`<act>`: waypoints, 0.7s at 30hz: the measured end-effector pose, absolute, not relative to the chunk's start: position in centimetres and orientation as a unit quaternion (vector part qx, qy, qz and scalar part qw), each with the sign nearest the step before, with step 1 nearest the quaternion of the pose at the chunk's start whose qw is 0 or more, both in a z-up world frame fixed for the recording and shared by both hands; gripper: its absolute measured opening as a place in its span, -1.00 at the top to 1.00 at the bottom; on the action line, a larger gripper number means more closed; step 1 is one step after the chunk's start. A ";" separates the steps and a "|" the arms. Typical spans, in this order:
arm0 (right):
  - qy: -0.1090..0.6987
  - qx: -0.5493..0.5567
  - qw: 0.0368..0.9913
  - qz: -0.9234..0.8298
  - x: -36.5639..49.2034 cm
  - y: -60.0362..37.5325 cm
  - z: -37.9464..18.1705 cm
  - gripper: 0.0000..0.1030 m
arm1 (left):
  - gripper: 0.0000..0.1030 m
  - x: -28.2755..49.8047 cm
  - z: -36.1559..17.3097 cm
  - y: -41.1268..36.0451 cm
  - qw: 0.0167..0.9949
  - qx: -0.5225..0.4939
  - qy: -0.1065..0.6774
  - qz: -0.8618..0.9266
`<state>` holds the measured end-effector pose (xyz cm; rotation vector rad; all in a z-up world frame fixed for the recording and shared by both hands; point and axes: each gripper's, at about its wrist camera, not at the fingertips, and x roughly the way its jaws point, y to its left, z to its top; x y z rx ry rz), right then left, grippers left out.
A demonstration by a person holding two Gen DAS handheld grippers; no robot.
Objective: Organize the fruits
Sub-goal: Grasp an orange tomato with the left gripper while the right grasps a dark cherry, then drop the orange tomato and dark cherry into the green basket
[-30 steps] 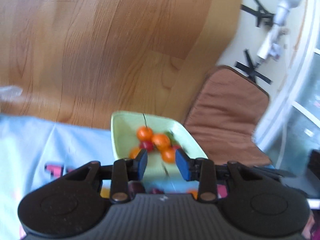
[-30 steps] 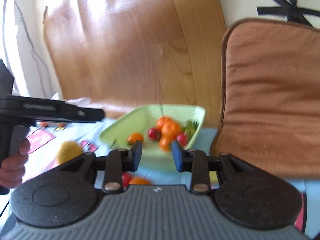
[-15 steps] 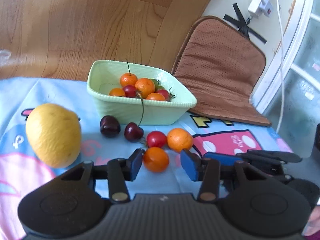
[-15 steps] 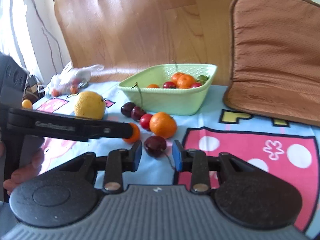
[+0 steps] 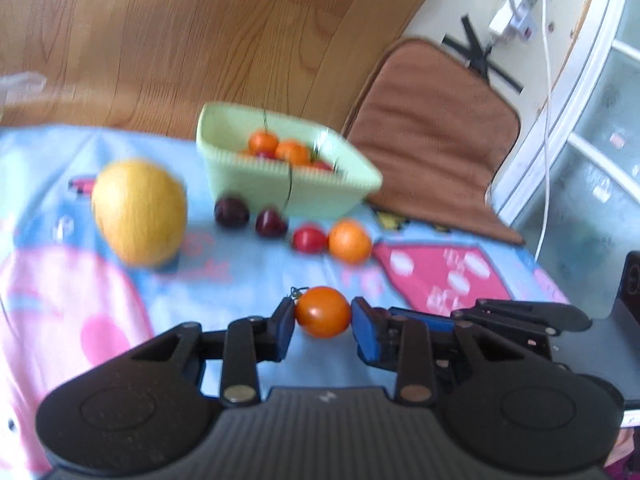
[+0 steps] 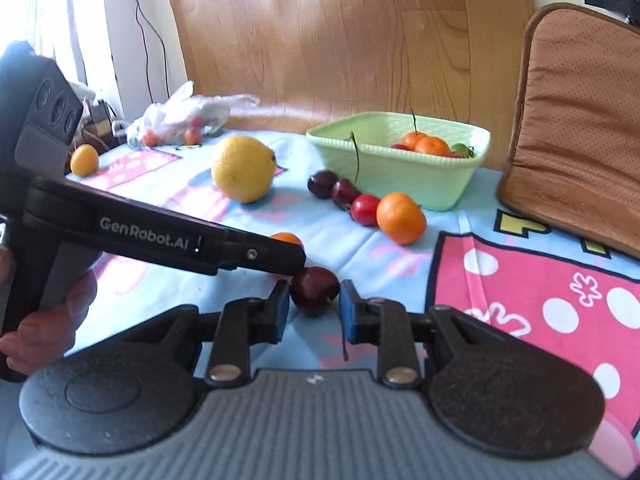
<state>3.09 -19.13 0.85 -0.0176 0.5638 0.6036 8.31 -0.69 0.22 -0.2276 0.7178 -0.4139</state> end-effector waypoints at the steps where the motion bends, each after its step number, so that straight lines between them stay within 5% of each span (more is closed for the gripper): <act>1: 0.261 -0.011 0.921 0.288 3.5 -19.1 1.5 0.42 | 0.39 8.9 1.1 -0.8 0.913 -0.108 0.337 -0.201; 6: 0.213 0.004 0.942 0.258 8.4 -19.3 4.4 0.42 | 0.39 14.8 4.7 -1.3 0.928 -0.102 0.308 -0.186; 13: 0.248 0.033 0.940 0.233 15.3 -19.3 2.7 0.42 | 0.39 22.5 2.9 -1.5 0.917 -0.119 0.350 -0.154; 21: 0.233 0.051 0.946 0.220 14.5 -20.4 2.7 0.37 | 0.37 21.8 2.3 -1.0 0.918 -0.116 0.349 -0.148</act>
